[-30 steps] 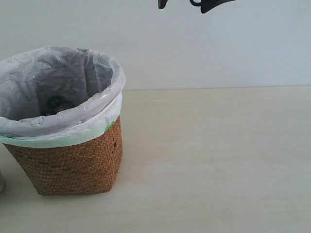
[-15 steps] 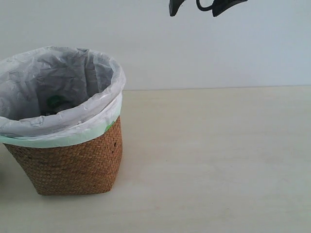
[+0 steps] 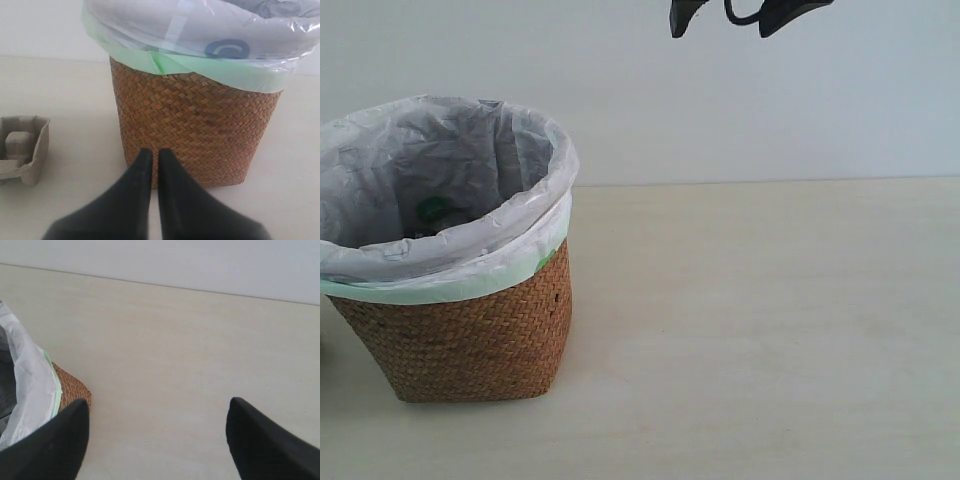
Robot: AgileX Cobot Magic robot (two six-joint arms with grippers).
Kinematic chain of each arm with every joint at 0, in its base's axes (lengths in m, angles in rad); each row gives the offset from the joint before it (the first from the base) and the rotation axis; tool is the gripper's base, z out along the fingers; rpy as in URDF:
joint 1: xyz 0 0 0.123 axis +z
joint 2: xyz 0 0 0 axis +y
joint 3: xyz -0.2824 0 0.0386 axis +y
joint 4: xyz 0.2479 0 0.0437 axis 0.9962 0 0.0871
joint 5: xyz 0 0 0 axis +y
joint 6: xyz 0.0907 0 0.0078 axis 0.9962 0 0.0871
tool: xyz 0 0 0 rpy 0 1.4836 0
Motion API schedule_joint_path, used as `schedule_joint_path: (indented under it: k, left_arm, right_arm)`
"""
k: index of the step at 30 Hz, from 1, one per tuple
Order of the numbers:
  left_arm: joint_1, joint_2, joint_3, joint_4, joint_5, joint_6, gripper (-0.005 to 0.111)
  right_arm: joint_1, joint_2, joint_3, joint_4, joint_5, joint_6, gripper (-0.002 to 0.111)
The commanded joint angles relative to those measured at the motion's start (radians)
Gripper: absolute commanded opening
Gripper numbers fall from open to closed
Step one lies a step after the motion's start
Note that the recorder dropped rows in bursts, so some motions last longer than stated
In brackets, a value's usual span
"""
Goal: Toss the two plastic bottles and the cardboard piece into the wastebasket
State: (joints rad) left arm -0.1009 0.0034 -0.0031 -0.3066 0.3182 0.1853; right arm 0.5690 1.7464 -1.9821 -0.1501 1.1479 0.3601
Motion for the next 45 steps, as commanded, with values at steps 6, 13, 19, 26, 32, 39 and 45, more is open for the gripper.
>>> schedule_joint_path:
  k: [6, 13, 19, 26, 32, 39, 45]
  left_arm:
    - [0.003, -0.003, 0.003, -0.004, -0.003, -0.005, 0.004]
    - [0.003, -0.003, 0.003, -0.004, -0.003, -0.005, 0.004]
    - [0.003, -0.003, 0.003, -0.004, -0.003, -0.005, 0.004]
    - [0.003, -0.003, 0.003, -0.004, -0.003, -0.005, 0.004]
    - [0.003, -0.003, 0.003, -0.004, -0.003, -0.005, 0.004]
    - [0.003, -0.003, 0.003, -0.004, -0.003, -0.005, 0.004]
    - [0.003, -0.003, 0.003, -0.004, -0.003, -0.005, 0.004]
  right_arm:
    - [-0.007, -0.009, -0.005, -0.009, 0.011, -0.007, 0.067]
    - [-0.007, -0.009, -0.005, -0.009, 0.012, -0.012, 0.067]
    - [-0.007, -0.009, -0.005, -0.009, 0.024, -0.012, 0.067]
    - [-0.007, -0.009, -0.005, -0.009, 0.026, -0.014, 0.067]
    - [-0.007, -0.009, -0.005, -0.013, 0.067, -0.037, 0.060]
    - [-0.007, -0.009, -0.004, -0.032, 0.073, -0.049, 0.001]
    - [-0.001, -0.074, 0.143, -0.033, 0.063, -0.033, 0.001]
